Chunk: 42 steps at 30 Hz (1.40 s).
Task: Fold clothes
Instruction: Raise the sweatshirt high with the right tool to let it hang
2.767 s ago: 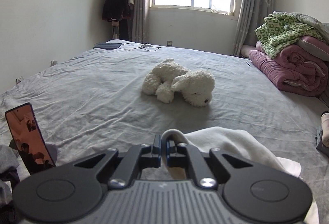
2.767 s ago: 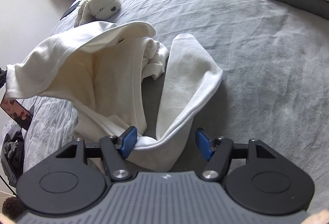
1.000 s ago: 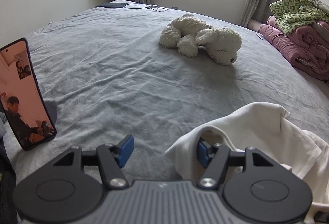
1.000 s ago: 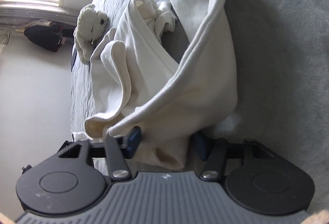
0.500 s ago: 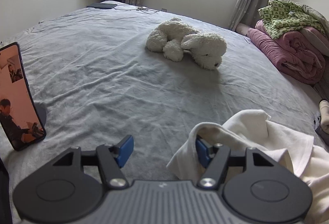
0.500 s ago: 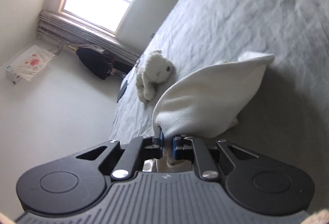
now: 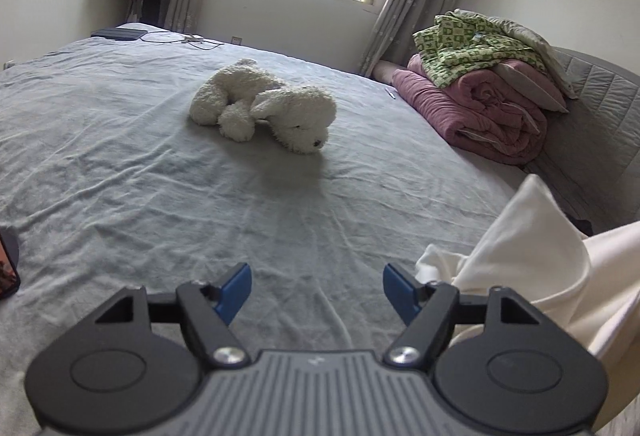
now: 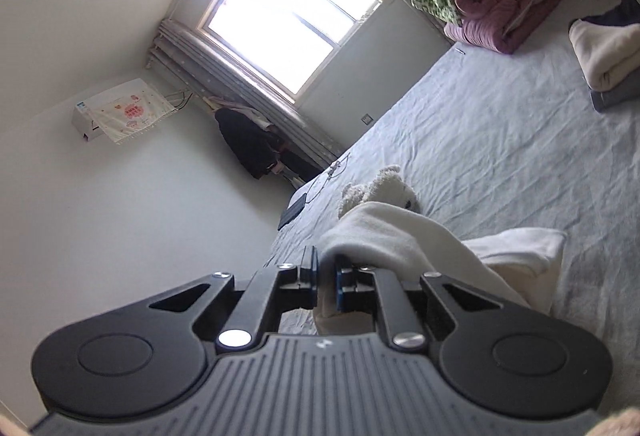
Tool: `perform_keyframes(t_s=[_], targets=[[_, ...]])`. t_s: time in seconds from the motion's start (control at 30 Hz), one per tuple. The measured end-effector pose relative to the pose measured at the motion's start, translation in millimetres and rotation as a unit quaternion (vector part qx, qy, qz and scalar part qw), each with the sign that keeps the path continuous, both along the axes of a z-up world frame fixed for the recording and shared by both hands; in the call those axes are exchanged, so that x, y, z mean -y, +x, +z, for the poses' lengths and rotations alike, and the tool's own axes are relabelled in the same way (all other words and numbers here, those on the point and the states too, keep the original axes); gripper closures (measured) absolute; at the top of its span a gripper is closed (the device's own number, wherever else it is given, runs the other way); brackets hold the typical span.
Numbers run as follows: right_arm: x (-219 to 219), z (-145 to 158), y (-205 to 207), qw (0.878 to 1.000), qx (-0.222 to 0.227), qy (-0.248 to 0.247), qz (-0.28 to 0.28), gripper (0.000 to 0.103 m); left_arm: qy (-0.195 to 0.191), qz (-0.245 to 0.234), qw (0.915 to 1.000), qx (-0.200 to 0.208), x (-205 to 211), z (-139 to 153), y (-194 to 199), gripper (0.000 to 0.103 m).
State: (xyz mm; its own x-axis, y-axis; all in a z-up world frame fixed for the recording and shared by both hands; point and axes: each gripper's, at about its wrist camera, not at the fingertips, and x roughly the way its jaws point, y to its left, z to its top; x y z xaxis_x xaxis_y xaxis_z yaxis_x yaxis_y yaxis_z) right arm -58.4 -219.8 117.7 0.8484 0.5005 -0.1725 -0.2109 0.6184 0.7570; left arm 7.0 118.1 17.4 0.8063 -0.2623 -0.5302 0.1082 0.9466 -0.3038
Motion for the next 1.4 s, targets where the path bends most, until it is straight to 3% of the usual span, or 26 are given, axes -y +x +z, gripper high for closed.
perform_keyframes(t_s=[0.3,0.57,0.83,1.4], targets=[[-3.4,33.9,-3.2,0.999,0.052,-0.011,0.002,0.091,-0.007,-0.037,0.9993,0.009,14.5,1.6,-6.4,0.027],[-19.7,65.6,23.8,0.995,0.082,-0.047,-0.005,0.091,-0.019,-0.030,0.9994,0.003,7.6,0.1,-4.4,0.027],[-36.0,52.8,86.6,0.994,0.054,-0.087,-0.027,0.091,-0.039,-0.009,0.9991,-0.010,-7.7,-4.3,5.7,0.027],[-87.9,7.2,216.6,0.987,-0.009,-0.155,-0.032,0.090,-0.013,0.001,0.9977,-0.066,-7.2,-26.9,34.2,0.027]])
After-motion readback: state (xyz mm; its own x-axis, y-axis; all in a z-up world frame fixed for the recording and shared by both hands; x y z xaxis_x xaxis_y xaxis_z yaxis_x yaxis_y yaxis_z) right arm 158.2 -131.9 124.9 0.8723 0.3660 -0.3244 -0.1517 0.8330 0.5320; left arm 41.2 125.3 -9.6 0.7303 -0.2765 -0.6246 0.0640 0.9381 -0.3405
